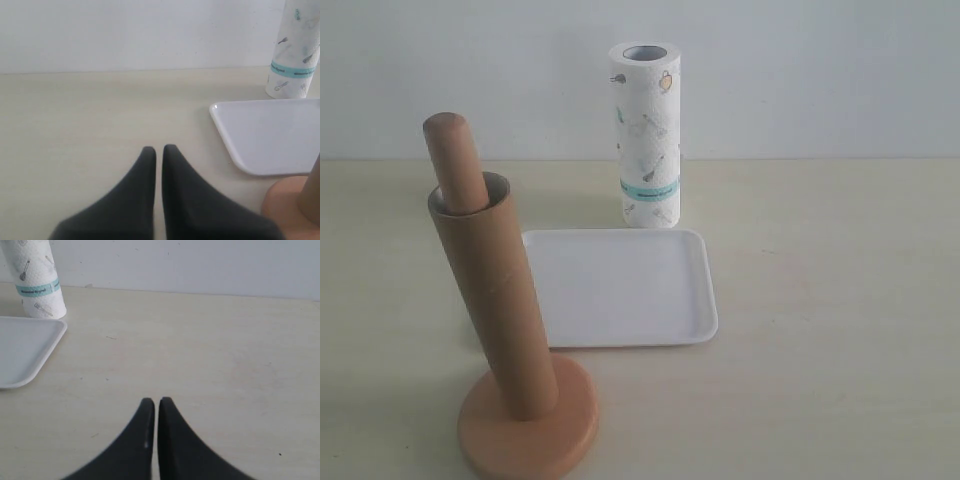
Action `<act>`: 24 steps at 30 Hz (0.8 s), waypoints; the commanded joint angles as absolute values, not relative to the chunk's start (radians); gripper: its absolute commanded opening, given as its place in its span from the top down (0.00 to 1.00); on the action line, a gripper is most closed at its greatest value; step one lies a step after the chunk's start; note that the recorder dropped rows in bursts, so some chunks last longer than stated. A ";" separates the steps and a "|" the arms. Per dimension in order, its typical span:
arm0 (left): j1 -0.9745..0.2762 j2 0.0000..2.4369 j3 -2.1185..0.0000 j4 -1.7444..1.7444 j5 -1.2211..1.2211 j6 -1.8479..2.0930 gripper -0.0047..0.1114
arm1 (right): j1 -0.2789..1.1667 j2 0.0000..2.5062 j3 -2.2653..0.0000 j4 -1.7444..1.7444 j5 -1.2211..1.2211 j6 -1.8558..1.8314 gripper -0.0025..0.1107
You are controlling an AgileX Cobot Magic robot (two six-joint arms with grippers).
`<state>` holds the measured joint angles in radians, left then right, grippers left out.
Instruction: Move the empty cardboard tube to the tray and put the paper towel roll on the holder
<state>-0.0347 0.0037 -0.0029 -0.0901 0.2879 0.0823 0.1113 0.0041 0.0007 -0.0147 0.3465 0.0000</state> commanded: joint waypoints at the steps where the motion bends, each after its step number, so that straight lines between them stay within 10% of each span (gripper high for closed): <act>1: -0.032 0.000 0.000 -0.088 0.285 0.087 0.92 | 0.108 0.000 0.000 -0.013 0.342 0.000 0.95; 24: -0.032 0.000 0.000 -0.088 -0.168 0.019 0.92 | 0.108 0.000 0.000 -0.013 0.340 0.000 0.95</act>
